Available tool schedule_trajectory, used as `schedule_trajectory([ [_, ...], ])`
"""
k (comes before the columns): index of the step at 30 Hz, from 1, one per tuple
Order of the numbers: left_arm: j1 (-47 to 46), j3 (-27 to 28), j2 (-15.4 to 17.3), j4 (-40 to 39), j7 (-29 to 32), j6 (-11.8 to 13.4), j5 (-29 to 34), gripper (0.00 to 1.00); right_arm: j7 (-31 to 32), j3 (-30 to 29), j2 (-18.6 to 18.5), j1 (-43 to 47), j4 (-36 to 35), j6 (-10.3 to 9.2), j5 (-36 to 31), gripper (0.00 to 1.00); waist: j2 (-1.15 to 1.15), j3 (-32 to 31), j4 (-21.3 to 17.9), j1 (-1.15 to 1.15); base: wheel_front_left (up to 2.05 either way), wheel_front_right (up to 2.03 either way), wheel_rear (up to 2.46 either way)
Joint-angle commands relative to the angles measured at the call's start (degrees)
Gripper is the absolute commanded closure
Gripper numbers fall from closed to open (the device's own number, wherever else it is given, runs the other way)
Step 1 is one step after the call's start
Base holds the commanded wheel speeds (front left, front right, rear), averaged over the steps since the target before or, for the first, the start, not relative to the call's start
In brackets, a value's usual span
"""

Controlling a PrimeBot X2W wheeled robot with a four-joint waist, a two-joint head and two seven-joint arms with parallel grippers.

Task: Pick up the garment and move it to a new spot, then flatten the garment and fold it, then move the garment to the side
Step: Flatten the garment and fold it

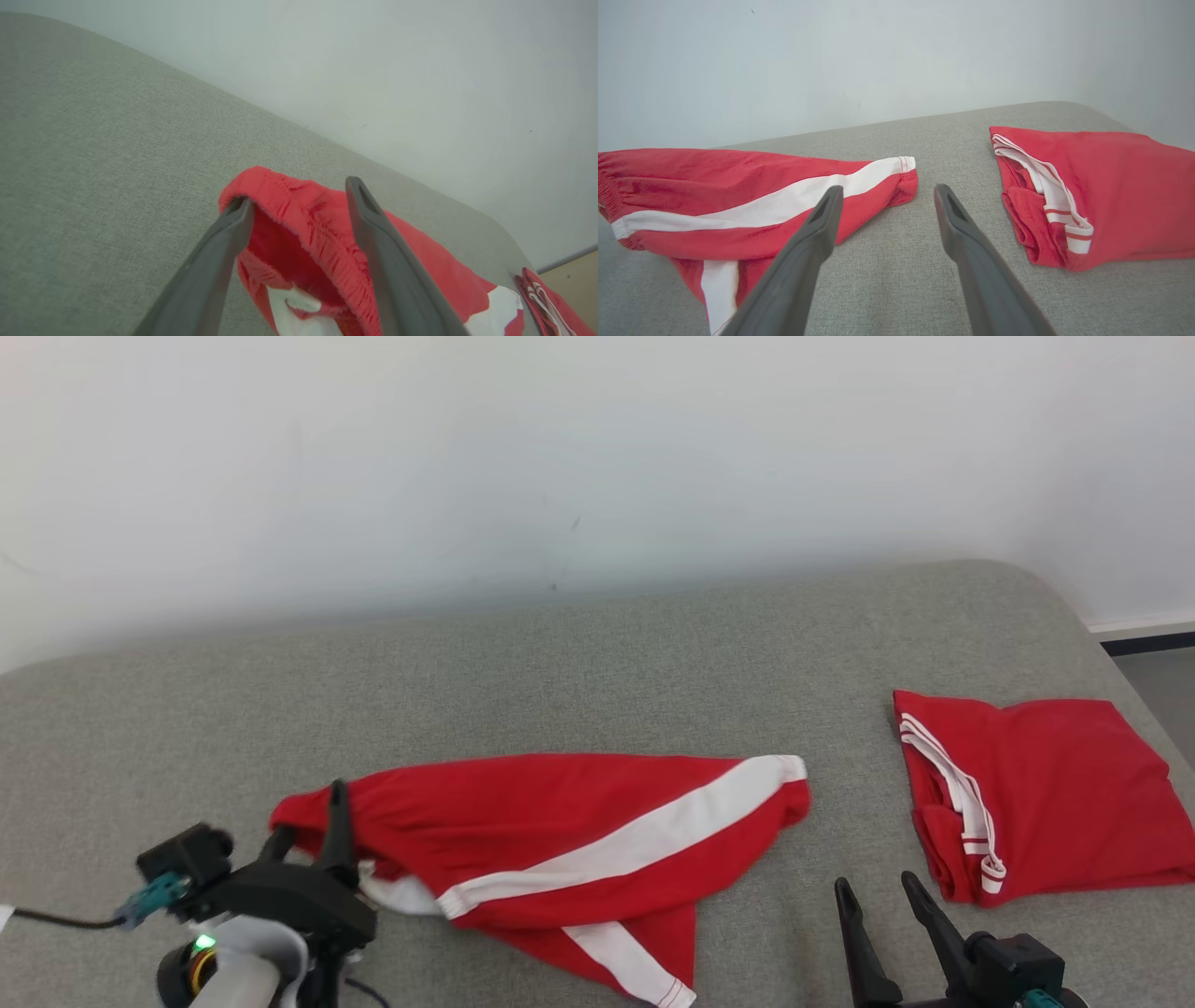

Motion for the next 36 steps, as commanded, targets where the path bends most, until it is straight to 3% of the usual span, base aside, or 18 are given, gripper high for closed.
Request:
schedule_trajectory([
  [1,1.1,1.9,0.5,1.7,-0.6,0.5,0.5,0.00,0.1,-0.1,0.0,-0.5,-0.2,-0.15,-0.3,0.00,0.00,0.1,0.0,0.00,0.00,0.00,0.00],
  [5,2.4,7.6,0.9,3.6,-0.8,1.6,1.4,0.00,0.3,-0.6,0.0,-0.1,-0.6,-0.15,-0.5,0.00,0.00,0.2,0.1,0.00,0.00,0.00,0.00],
  [7,3.4,7.7,1.0,5.3,-0.7,1.9,2.4,0.00,0.5,-0.6,0.0,0.1,-0.8,-0.15,-0.5,0.00,0.00,0.2,0.1,0.00,0.00,0.00,0.00],
  [13,4.0,6.5,-0.4,10.9,7.4,-0.3,-0.4,0.00,0.6,-0.7,0.0,0.5,-0.9,-0.15,-0.1,0.00,0.00,0.0,0.4,0.00,0.00,0.00,0.00],
  [22,6.5,9.2,-0.8,8.3,5.4,-5.4,-3.9,0.00,0.1,-1.2,0.0,1.1,-0.8,-0.15,0.3,0.00,0.00,-0.2,1.1,0.00,0.00,0.00,0.00],
  [27,9.9,5.8,1.3,1.7,4.0,-7.1,0.2,0.00,0.0,-1.6,0.0,1.1,-0.8,-0.15,0.4,0.00,0.00,-0.4,2.0,0.00,0.00,0.00,0.00],
  [31,13.1,0.1,3.4,-4.3,2.7,-6.3,7.4,0.00,0.0,-1.9,0.0,1.0,-1.0,-0.15,-0.1,0.00,0.00,-0.6,2.6,0.00,0.00,0.00,0.00],
  [36,15.5,-2.1,2.4,-8.5,5.7,-4.8,7.6,0.00,0.2,-2.5,0.0,0.9,-1.4,-0.15,-0.6,0.00,0.00,-0.5,3.4,0.00,0.00,0.00,0.00],
])
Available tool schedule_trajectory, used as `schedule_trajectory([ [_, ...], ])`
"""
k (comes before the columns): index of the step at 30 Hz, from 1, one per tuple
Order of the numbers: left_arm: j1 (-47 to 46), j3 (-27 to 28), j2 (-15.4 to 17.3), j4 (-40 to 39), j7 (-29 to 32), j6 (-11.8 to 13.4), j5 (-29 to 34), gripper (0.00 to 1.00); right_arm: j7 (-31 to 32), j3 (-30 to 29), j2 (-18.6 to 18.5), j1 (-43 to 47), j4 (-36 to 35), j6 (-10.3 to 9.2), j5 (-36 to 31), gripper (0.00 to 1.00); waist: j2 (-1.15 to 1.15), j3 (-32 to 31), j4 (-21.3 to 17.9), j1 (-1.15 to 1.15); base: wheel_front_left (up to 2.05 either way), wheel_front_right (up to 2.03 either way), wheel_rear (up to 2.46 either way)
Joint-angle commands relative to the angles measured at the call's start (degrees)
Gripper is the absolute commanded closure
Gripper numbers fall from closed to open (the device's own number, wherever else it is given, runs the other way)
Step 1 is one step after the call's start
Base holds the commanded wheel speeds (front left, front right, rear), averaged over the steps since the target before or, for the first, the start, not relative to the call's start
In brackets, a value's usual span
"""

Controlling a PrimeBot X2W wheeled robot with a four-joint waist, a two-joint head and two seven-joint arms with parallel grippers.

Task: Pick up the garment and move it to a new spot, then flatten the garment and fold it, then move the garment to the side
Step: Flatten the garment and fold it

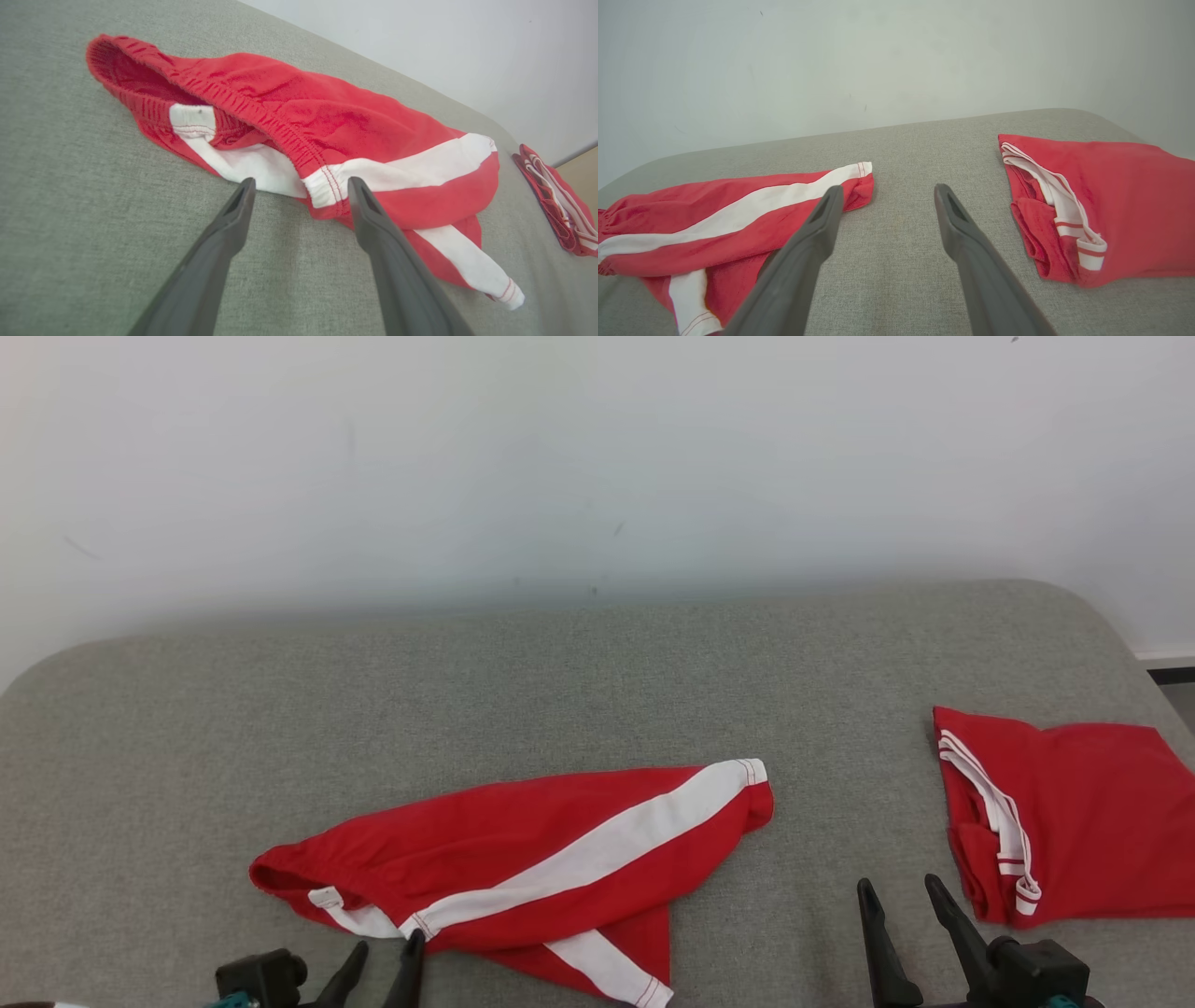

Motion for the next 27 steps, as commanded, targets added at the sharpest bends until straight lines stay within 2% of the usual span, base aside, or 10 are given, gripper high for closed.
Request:
schedule_trajectory([
  [1,0.2,-0.3,-0.3,-0.7,0.7,0.4,0.0,0.00,0.0,-0.2,0.0,-0.2,-0.2,-0.15,-0.3,0.00,0.00,0.0,0.2,0.00,0.00,0.00,0.00],
  [9,-1.3,-1.2,-0.8,-0.1,3.4,2.9,0.6,0.00,0.5,0.6,-0.3,-0.7,-0.5,-0.15,-0.6,0.00,0.00,0.0,-0.2,0.00,0.00,0.00,0.00],
  [14,-2.6,-1.7,-1.5,1.3,4.5,2.8,0.2,0.00,0.6,0.9,-0.5,-0.7,-0.5,-0.15,-0.3,0.00,0.00,0.1,-0.6,0.00,0.00,0.00,0.00],
  [17,-3.2,-1.9,-1.8,2.2,4.6,2.7,0.1,0.17,0.7,1.1,-0.5,-0.7,-0.7,-0.15,-0.3,0.00,0.00,0.1,-0.8,0.00,0.00,0.00,0.00],
  [18,-3.5,-2.0,-1.9,2.4,4.6,2.7,0.1,0.28,0.8,1.1,-0.5,-0.7,-0.8,-0.15,-0.3,0.00,0.00,0.2,-0.9,0.00,0.00,0.00,0.00],
  [22,-4.1,-2.2,-2.2,3.7,4.7,2.4,0.1,0.75,1.0,1.2,-0.7,-0.8,-1.0,-0.15,-0.3,0.00,0.00,0.3,-0.9,0.00,0.00,0.00,0.00],
  [23,-4.3,-2.3,-2.2,3.8,4.6,2.3,0.1,0.98,1.0,1.3,-0.8,-0.9,-1.0,-0.15,-0.5,0.00,0.00,0.4,-0.8,0.00,0.00,0.00,0.00],
  [27,-4.7,-2.5,-2.3,4.3,4.4,1.9,0.2,1.00,1.6,2.5,-1.3,-1.8,-1.1,-0.15,-0.8,0.00,0.00,0.5,-0.5,0.00,0.00,0.00,0.00],
])
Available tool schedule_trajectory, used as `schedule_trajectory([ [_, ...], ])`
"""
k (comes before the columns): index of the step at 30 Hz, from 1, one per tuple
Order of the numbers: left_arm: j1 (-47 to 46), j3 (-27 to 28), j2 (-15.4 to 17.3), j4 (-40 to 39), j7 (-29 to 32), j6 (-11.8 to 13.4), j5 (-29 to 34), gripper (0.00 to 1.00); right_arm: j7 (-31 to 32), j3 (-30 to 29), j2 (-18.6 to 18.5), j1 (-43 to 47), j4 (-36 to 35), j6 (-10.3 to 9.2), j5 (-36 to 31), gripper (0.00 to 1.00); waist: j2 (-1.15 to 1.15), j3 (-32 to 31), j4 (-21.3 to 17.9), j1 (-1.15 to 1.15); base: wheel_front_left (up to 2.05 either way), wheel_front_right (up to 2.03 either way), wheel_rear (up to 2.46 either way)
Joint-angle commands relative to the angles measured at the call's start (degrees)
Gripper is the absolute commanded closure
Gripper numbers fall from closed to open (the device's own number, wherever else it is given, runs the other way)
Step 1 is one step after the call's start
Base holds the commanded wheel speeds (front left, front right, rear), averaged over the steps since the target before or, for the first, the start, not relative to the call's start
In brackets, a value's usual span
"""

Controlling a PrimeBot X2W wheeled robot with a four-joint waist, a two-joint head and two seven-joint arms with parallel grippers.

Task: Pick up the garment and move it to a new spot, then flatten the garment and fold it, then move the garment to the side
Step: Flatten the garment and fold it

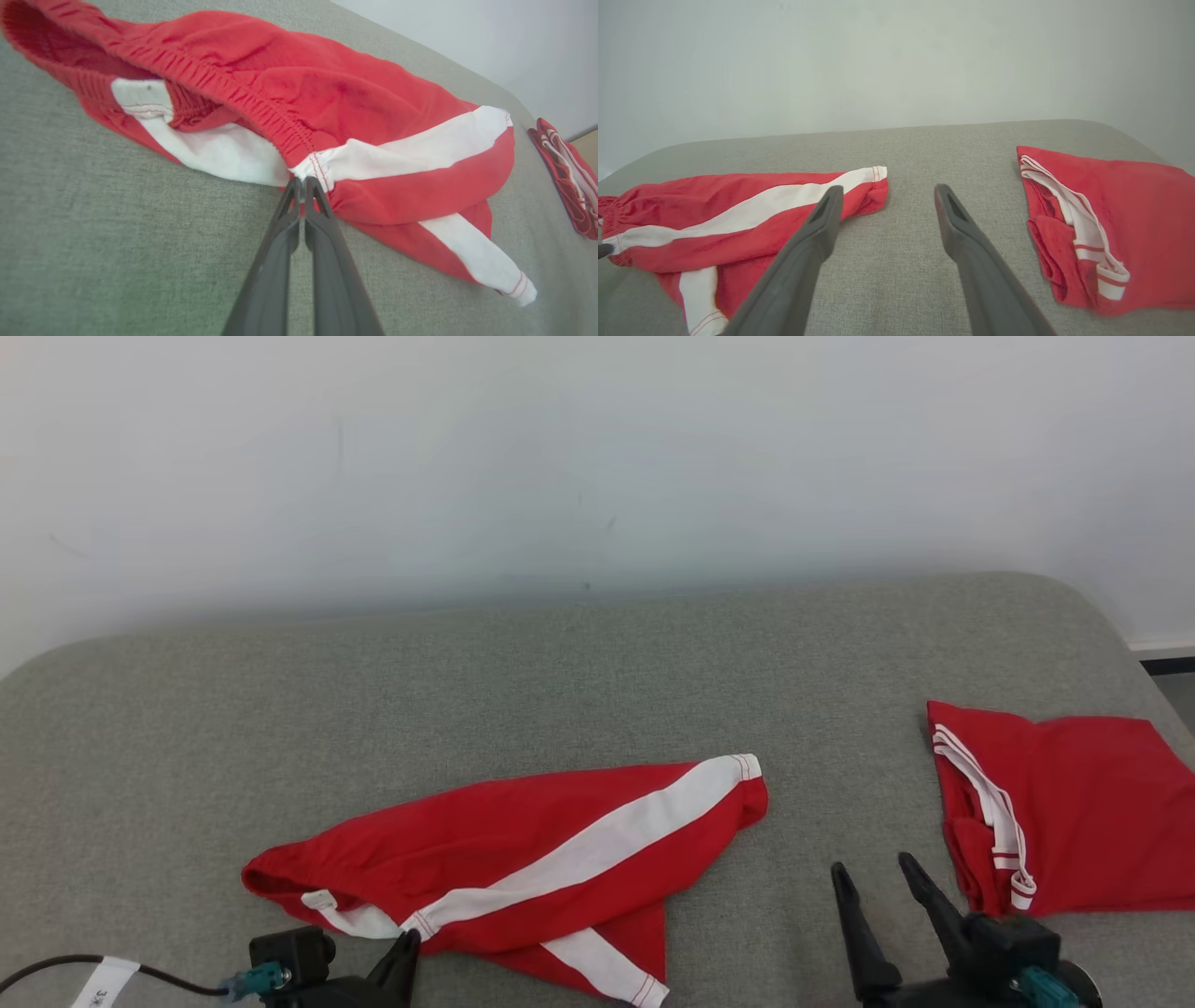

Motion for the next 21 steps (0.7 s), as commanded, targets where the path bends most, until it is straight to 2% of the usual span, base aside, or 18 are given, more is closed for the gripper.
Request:
schedule_trajectory([
  [1,-0.8,-0.2,-0.2,0.2,-0.3,-0.3,0.2,1.00,0.3,0.4,-0.4,-0.9,0.0,-0.15,-0.2,0.00,0.00,0.1,0.1,0.00,0.00,0.00,0.00],
  [5,-1.6,-0.5,-0.1,0.2,-0.4,-0.6,0.7,1.00,5.3,3.2,-2.9,-7.1,2.4,-0.15,0.6,0.00,0.00,0.8,0.7,0.00,0.00,0.00,0.00],
  [11,-3.2,-1.5,-0.5,-0.5,-0.2,-0.8,1.6,1.00,17.5,5.1,-4.7,-20.8,16.6,-0.15,3.2,0.00,0.00,2.7,3.0,0.00,0.00,0.00,0.00],
  [16,-5.5,-3.3,-1.2,-1.5,0.7,-1.4,3.0,1.00,22.2,2.2,-4.7,-31.7,29.9,-0.15,4.4,0.00,0.00,5.8,6.6,0.00,0.00,0.00,0.00],
  [21,-7.8,-5.1,-2.4,-2.5,1.2,-1.8,4.4,1.00,27.5,-1.6,-4.0,-40.7,40.2,-0.15,3.6,0.00,0.00,8.8,9.7,0.00,0.00,0.00,0.00],
])
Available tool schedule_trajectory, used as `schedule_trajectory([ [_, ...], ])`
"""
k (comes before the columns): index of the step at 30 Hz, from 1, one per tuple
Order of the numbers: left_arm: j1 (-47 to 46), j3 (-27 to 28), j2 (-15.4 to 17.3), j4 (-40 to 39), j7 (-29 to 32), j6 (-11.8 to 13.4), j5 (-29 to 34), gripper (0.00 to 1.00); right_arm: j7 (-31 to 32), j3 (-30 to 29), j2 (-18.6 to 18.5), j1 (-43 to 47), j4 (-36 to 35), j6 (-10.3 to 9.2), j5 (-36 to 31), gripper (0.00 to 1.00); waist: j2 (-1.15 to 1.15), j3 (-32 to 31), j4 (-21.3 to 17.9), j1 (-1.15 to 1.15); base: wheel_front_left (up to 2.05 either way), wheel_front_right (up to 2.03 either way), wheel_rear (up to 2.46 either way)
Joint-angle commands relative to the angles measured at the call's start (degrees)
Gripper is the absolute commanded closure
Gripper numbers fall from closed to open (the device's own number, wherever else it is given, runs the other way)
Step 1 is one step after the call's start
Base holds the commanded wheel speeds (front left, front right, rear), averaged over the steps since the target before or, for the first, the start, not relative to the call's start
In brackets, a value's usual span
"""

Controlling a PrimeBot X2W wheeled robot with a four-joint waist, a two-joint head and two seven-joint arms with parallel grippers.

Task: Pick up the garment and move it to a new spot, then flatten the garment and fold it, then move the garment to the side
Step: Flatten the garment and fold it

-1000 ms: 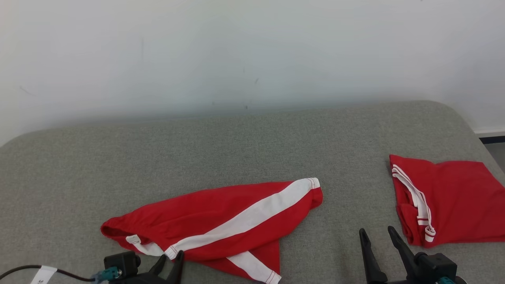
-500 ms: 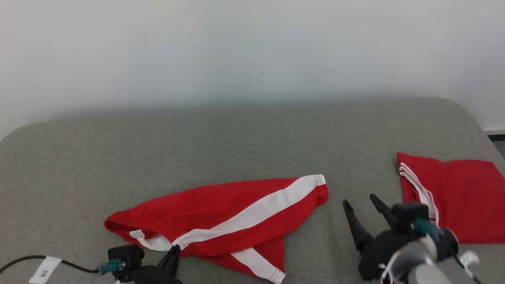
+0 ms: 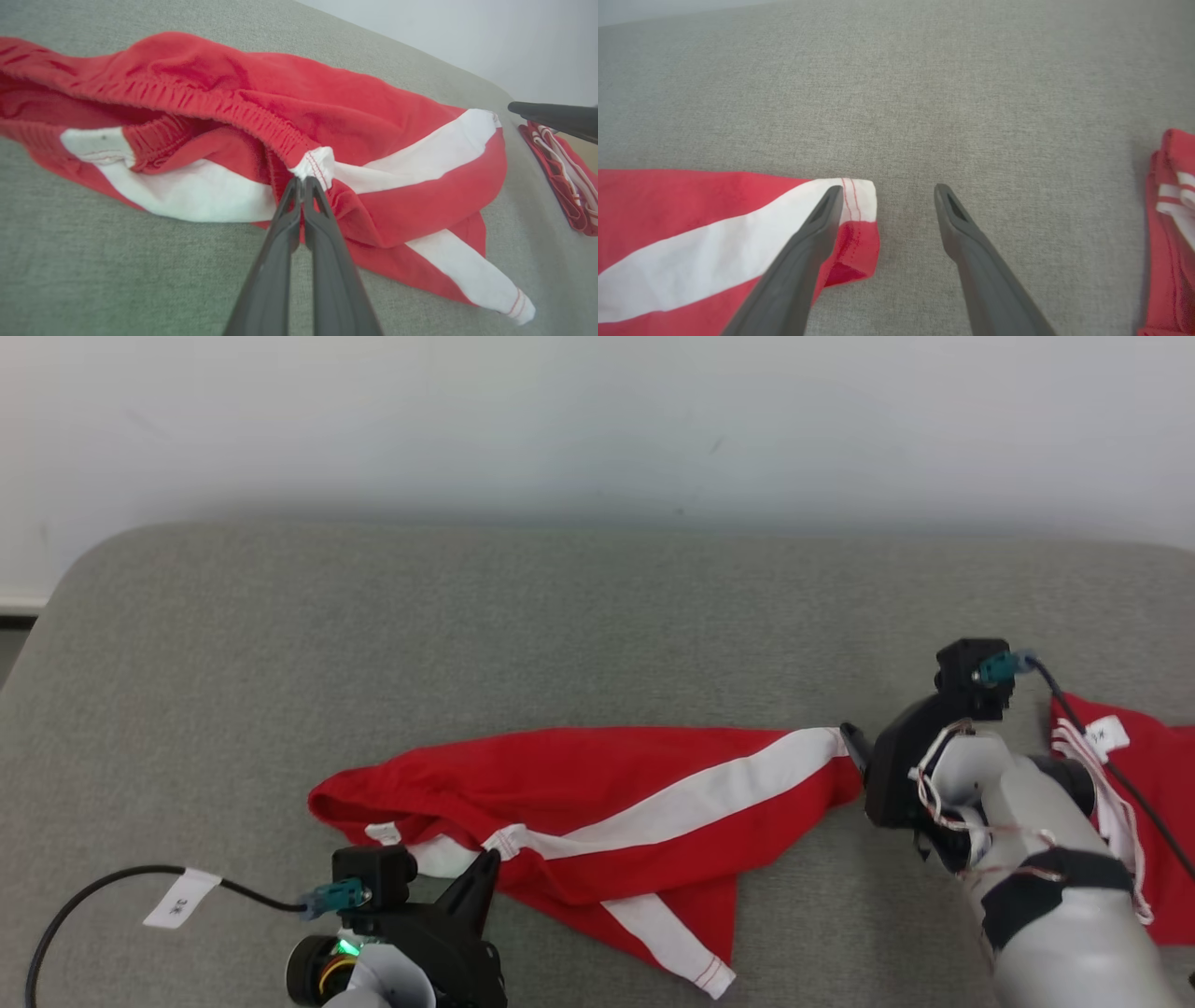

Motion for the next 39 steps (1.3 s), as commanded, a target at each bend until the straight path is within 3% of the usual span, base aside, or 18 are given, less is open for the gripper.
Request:
schedule_trajectory([
  [1,-1.3,-0.5,-0.4,-0.5,0.3,-0.4,1.0,1.00,2.1,-1.0,0.2,-2.9,2.5,-0.15,-0.7,0.00,0.00,3.5,3.6,-0.01,0.00,0.00,0.00],
  [9,-3.0,-1.5,-1.6,-1.1,0.2,-0.5,1.1,1.00,9.0,-3.8,0.1,-9.9,11.2,-0.15,-5.4,0.00,0.00,5.2,5.3,-0.01,0.00,0.00,0.00],
  [22,-2.2,-1.1,-1.1,-1.2,0.0,-0.1,0.1,1.00,10.3,-2.6,-2.1,-8.5,9.9,-0.15,-9.6,0.00,0.00,4.9,3.8,-0.01,0.00,0.00,0.00],
  [34,-3.0,-1.4,-1.2,-1.3,-0.2,-0.2,0.0,1.00,13.9,-0.1,1.3,-6.4,9.2,0.05,-7.6,0.00,0.00,6.4,4.6,-0.01,0.00,0.00,0.00],
  [35,-3.1,-1.5,-1.3,-1.2,-0.1,-0.3,0.0,1.00,14.4,0.4,1.0,-6.1,9.3,0.05,-7.8,0.02,0.00,6.4,4.8,-0.01,0.00,0.00,0.00],
  [37,-3.1,-1.4,-1.3,-1.1,-0.2,-0.3,-0.2,1.00,15.3,1.2,0.9,-5.6,9.3,0.06,-7.9,0.24,0.00,6.3,5.0,-0.01,0.00,0.00,0.00],
  [38,-3.2,-1.4,-1.3,-1.0,-0.2,-0.3,-0.2,1.00,15.6,1.5,0.9,-5.4,9.2,0.06,-7.7,0.44,0.00,6.3,5.1,-0.01,0.00,0.00,0.00],
  [39,-3.2,-1.4,-1.3,-1.0,-0.3,-0.3,-0.2,1.00,15.9,1.9,0.9,-5.3,9.0,0.06,-7.5,0.55,0.00,6.3,5.1,-0.01,0.00,0.00,0.00],
])
